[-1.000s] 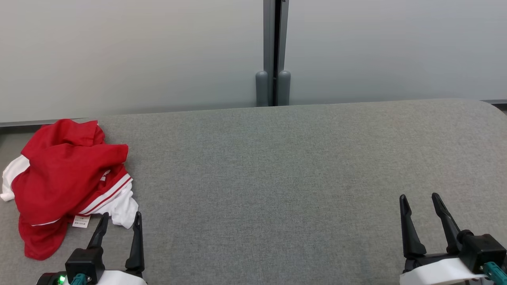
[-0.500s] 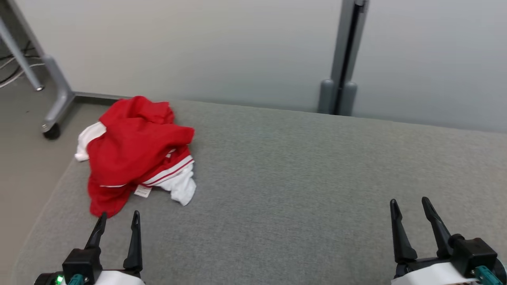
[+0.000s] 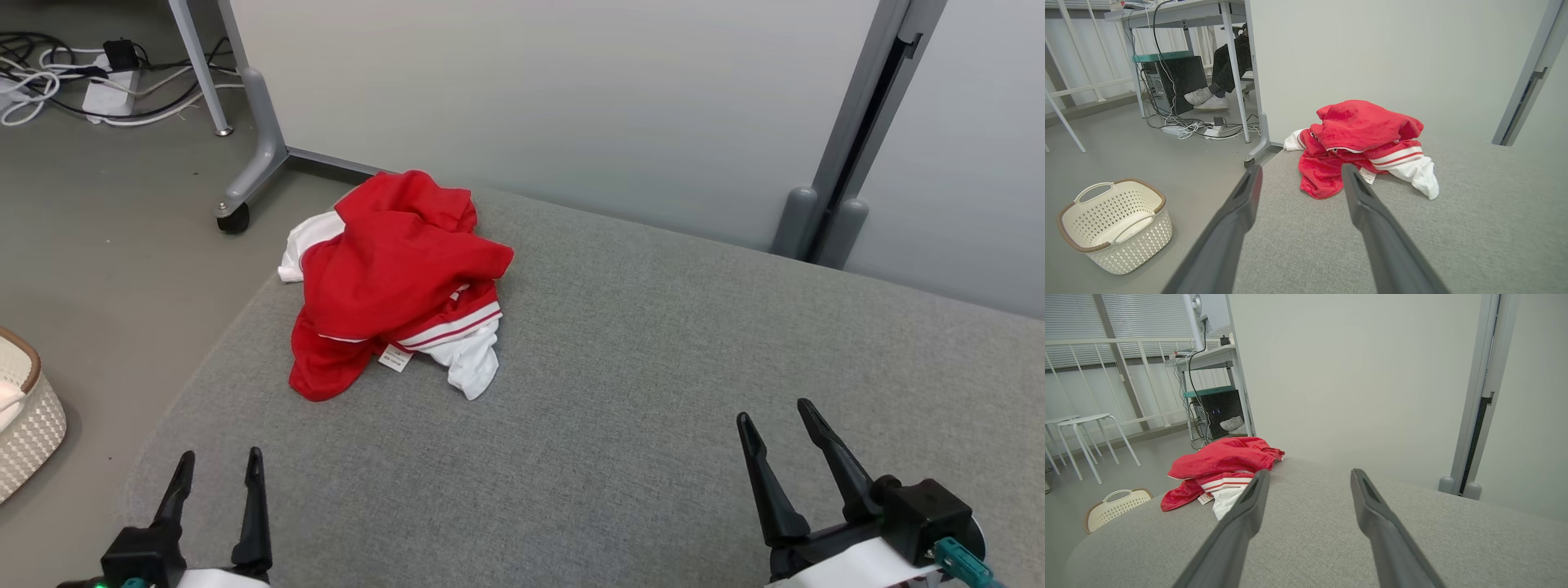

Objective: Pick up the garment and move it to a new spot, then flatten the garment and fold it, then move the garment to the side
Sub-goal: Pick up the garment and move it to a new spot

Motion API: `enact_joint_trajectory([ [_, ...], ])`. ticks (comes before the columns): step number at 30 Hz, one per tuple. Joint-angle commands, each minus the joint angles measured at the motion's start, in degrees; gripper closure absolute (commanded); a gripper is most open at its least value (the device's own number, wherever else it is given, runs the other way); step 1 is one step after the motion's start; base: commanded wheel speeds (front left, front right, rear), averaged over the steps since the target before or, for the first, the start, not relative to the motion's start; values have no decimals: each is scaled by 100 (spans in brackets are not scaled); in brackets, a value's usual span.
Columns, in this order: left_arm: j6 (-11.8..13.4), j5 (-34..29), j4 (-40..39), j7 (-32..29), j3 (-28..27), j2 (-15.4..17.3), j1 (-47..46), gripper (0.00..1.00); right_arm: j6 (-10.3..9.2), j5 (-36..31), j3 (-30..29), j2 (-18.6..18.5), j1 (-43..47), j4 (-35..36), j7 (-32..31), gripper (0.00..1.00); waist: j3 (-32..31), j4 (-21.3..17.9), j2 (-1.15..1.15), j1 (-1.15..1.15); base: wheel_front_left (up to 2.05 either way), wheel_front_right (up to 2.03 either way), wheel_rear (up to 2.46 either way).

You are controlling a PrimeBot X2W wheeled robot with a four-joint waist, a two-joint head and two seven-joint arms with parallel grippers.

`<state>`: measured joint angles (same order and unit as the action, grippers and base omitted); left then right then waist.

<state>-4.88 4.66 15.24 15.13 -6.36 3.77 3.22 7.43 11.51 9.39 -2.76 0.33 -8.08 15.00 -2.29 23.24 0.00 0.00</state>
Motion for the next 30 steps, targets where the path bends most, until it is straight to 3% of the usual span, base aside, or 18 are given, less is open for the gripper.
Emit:
enact_joint_trajectory([
  [1, -56, 26, 81, 4, 71, 7, -167, 0, 10, 30, -24, -30, 5, 9, 28, 0, 77, -53, 0, 0, 0, 0, 0],
  [8, -234, 391, 780, -376, 512, 254, -1365, 0, 10, -40, 90, -287, -308, 128, 28, 0, 803, -361, 0, 0, 0, 0, 0],
  [18, -256, 1055, 1664, -1339, 1189, 796, -3304, 0, 11, 64, 322, -641, -1024, 305, 28, 0, 2069, -930, 0, 0, 0, 0, 0],
  [24, -188, 1329, 2719, -2066, 1051, 1063, -4191, 0, 11, 109, 442, -705, -1261, 305, 28, 0, 2426, -1184, 0, 0, 0, 0, 0],
  [25, -183, 1342, 2875, -2177, 1050, 1085, -4282, 28, 11, 118, 433, -699, -1289, 305, 28, 0, 2441, -1220, 0, 0, 0, 0, 0],
  [26, -188, 1423, 3005, -2250, 1013, 1084, -4361, 100, 11, 116, 404, -683, -1300, 315, 28, 0, 2439, -1245, 0, 0, 0, 0, 0],
  [30, -220, 1545, 3301, -2331, 1021, 1177, -4455, 100, 11, 127, 327, -626, -1279, 317, 28, 0, 2340, -1284, 0, 0, 0, 0, 0],
])
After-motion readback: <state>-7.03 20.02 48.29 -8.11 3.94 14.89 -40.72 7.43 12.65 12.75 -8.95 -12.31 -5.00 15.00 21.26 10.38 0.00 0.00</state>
